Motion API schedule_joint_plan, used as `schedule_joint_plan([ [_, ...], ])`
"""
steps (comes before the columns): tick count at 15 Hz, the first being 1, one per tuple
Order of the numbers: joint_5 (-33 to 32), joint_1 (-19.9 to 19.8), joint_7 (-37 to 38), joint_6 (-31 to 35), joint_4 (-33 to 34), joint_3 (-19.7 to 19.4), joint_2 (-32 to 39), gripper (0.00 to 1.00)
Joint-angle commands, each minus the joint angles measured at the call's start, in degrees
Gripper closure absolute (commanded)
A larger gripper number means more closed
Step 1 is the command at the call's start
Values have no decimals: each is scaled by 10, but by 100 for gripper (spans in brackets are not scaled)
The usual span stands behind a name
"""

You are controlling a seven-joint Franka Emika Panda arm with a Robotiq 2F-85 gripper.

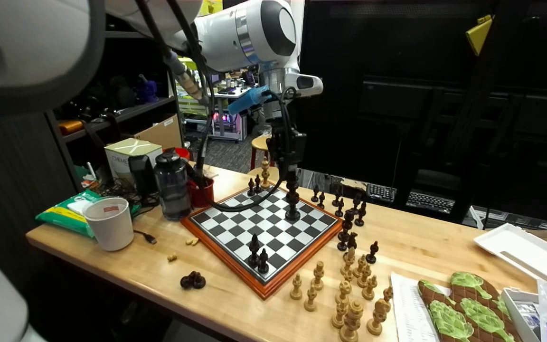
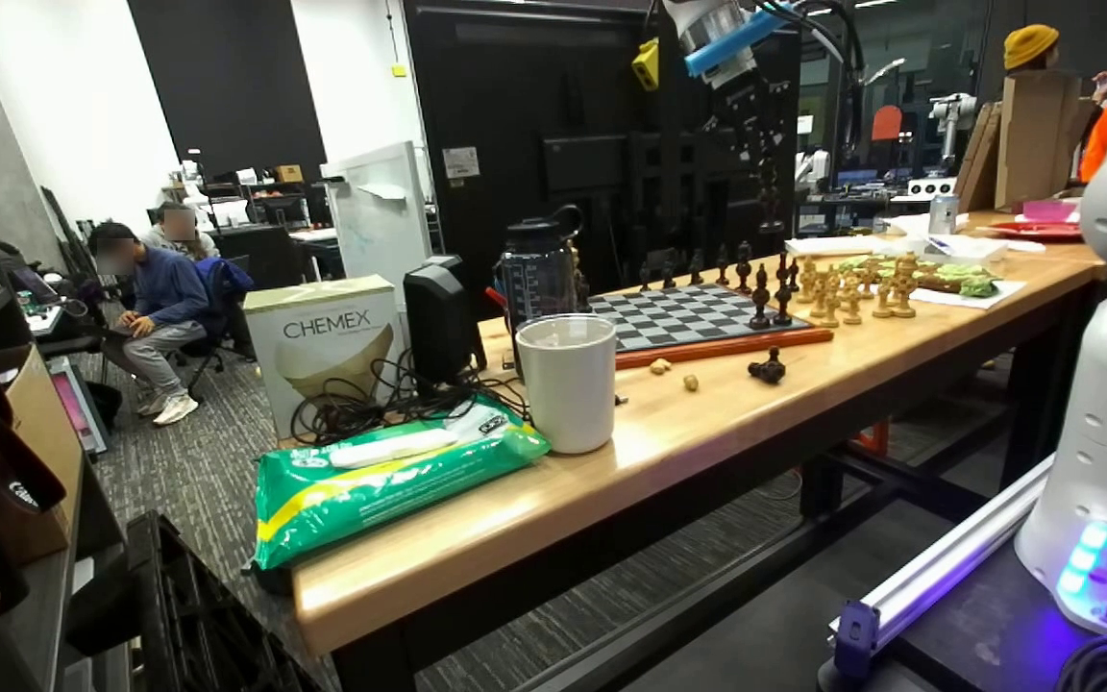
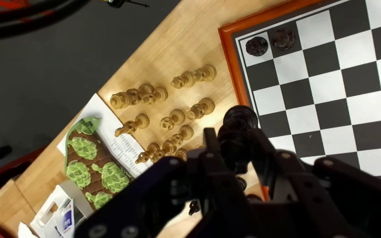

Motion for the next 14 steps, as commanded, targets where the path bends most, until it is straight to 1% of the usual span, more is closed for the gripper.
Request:
schedule_joint_plan([
  [1, -19, -1, -70, -11, 17, 8, 14, 93],
  [5, -40, 1, -146, -12, 29, 11, 30, 93],
  [9, -60, 2, -197, -2, 31, 11, 36, 93],
  [11, -66, 2, -211, 16, 25, 11, 33, 93],
  [14, -57, 0, -254, 84, 6, 8, 21, 93],
])
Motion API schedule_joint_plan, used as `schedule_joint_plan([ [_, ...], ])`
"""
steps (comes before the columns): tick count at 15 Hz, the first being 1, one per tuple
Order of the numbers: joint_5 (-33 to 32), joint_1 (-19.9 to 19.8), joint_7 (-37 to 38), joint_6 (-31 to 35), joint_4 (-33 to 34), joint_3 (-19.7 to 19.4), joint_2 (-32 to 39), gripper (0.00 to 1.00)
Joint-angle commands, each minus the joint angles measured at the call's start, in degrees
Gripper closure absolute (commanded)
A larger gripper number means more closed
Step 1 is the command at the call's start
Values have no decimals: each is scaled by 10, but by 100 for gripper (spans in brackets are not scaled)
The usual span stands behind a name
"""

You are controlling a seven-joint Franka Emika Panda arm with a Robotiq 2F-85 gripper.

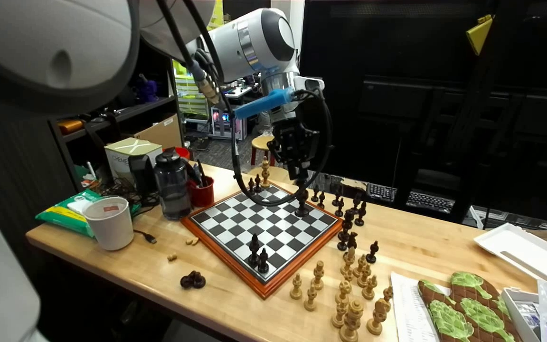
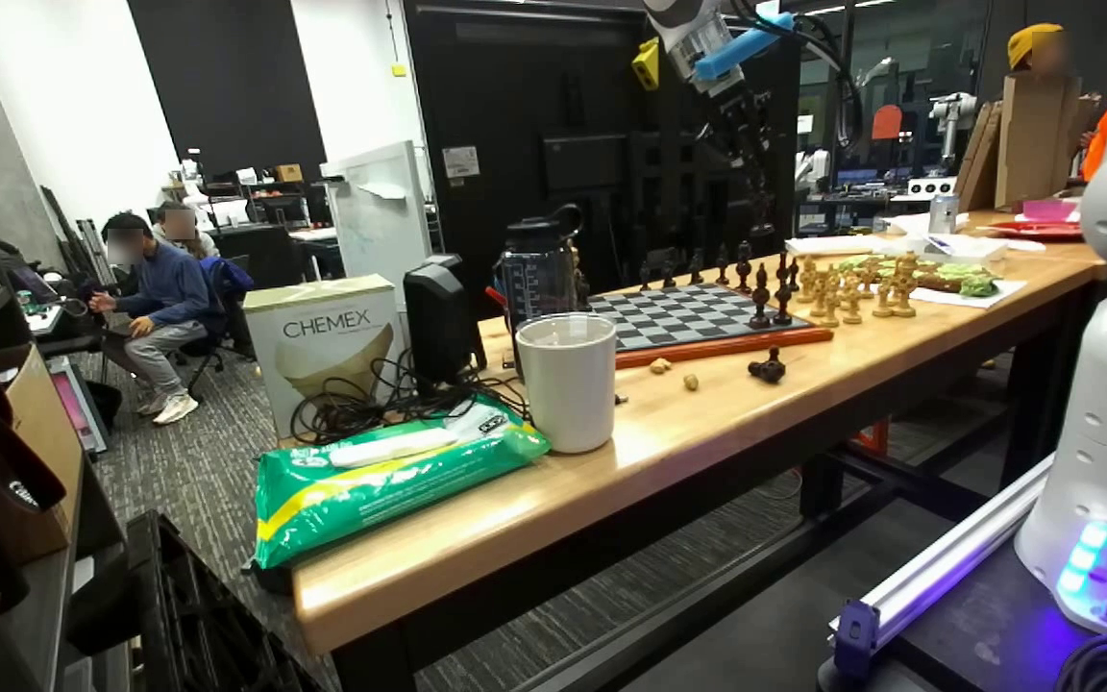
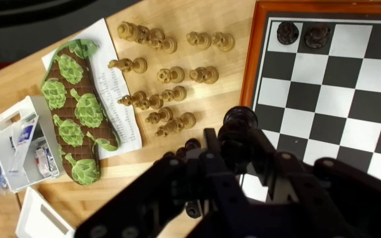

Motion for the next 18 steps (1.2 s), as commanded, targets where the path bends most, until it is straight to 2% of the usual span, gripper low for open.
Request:
schedule_joint_plan([
  [1, 2, -2, -56, 70, -18, -1, -16, 93],
  [4, 13, -5, -78, 118, -25, -4, -16, 93],
  [10, 46, -10, -31, 149, -44, -11, -21, 93],
  [18, 29, 7, 64, 159, -102, 10, -44, 93],
])
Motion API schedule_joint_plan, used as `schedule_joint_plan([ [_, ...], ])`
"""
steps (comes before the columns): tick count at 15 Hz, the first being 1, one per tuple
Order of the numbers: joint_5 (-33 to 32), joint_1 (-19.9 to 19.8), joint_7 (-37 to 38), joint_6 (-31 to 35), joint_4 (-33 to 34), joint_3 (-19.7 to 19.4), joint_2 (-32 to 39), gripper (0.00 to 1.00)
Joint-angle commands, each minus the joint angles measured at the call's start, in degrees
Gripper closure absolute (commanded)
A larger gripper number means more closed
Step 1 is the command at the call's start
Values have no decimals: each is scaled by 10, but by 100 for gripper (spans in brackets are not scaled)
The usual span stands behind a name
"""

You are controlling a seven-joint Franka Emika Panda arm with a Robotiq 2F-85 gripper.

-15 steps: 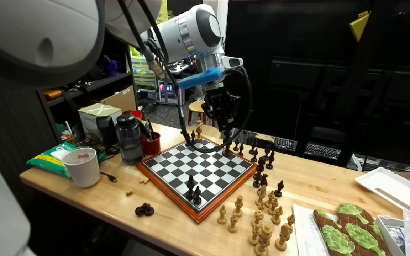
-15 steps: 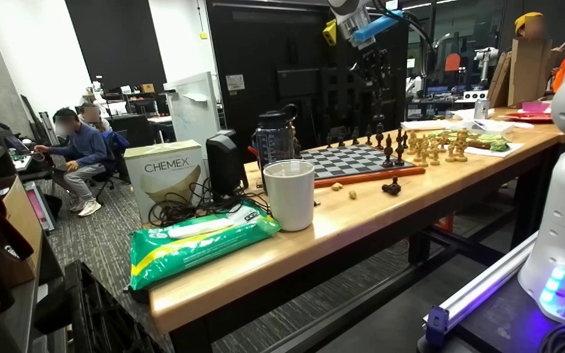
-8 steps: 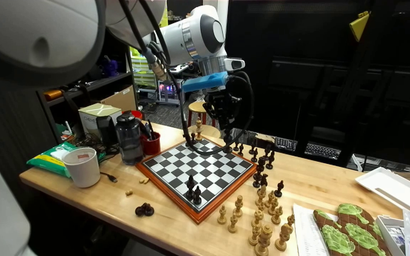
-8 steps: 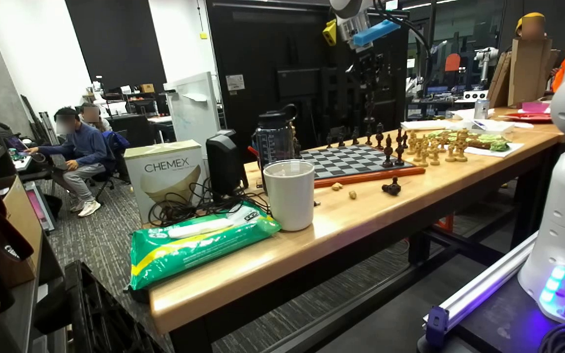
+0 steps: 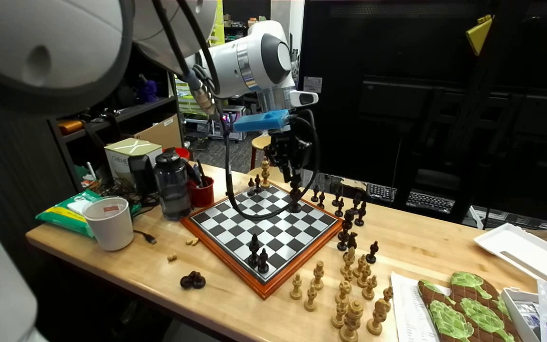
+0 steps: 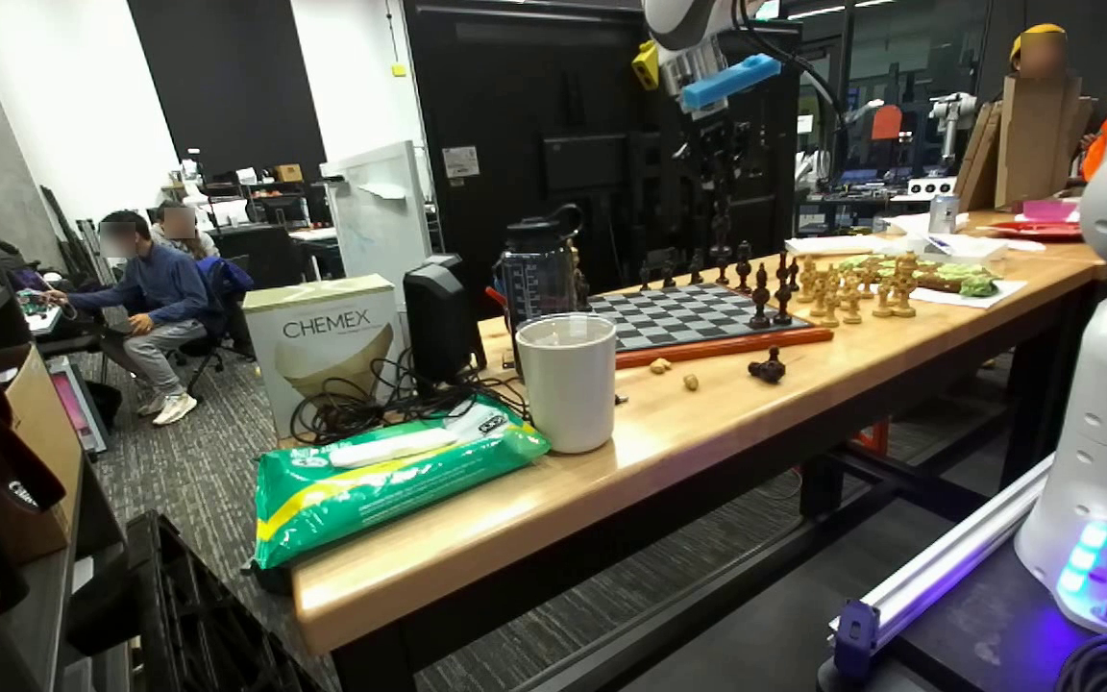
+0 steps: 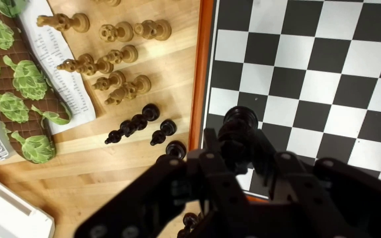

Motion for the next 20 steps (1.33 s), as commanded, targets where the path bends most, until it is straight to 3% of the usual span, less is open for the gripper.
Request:
schedule_joint_plan([
  [1, -10, 10, 42, 5, -44, 14, -37, 93],
  [8, -12, 15, 89, 0, -73, 37, -66, 93],
  [14, -2, 12, 85, -12, -79, 40, -79, 93],
  [20, 22, 12, 67, -96, -57, 39, -71, 93],
])
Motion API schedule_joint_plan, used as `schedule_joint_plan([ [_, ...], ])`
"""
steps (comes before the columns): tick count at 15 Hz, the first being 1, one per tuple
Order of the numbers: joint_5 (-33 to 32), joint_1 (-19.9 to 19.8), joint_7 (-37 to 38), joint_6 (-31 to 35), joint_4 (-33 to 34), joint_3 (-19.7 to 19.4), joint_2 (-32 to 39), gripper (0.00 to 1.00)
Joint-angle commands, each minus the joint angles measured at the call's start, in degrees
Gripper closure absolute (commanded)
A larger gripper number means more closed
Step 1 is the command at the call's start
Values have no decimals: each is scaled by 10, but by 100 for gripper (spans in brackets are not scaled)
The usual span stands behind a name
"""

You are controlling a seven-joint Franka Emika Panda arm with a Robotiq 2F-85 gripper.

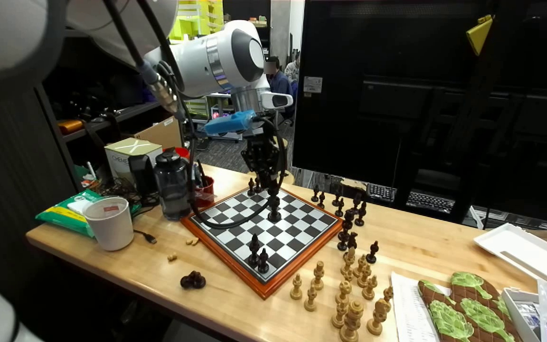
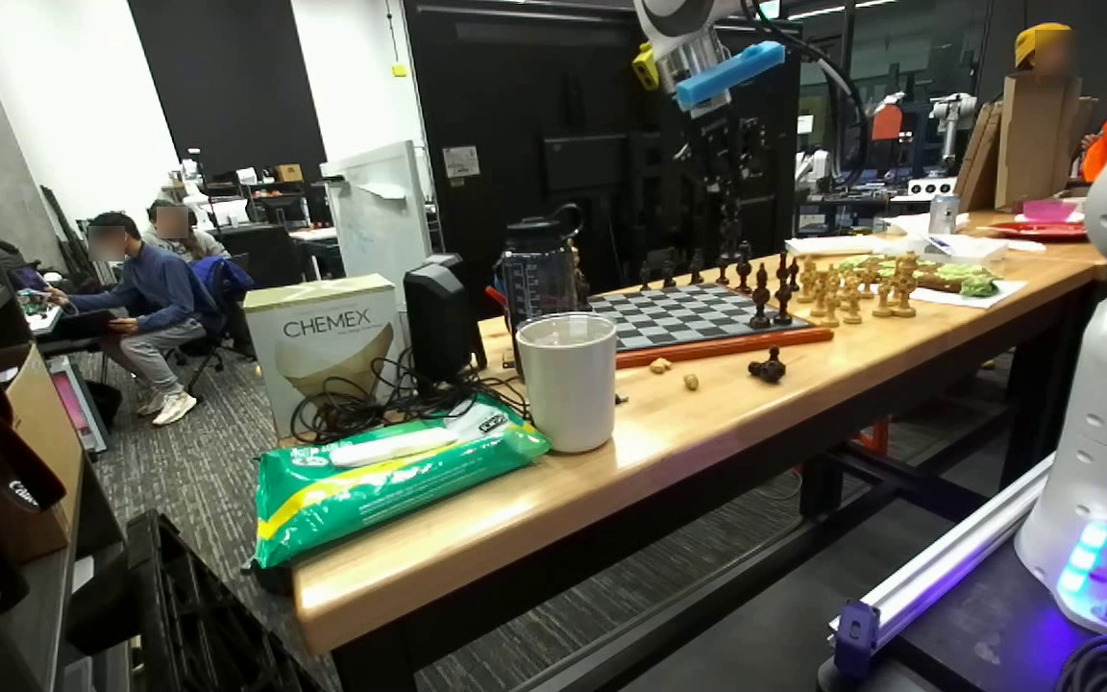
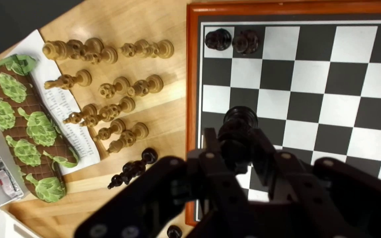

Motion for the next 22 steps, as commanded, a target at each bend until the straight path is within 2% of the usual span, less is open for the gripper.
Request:
schedule_joint_plan([
  [1, 20, 0, -16, -70, 15, 2, -6, 93],
  [6, 30, 3, -52, -111, 27, 2, -3, 93],
  [14, 28, 6, -171, -90, 23, 2, -1, 93],
  [17, 27, 8, -189, -76, 18, 2, -3, 93],
  [22, 23, 11, -175, -44, 8, 8, -4, 93],
])
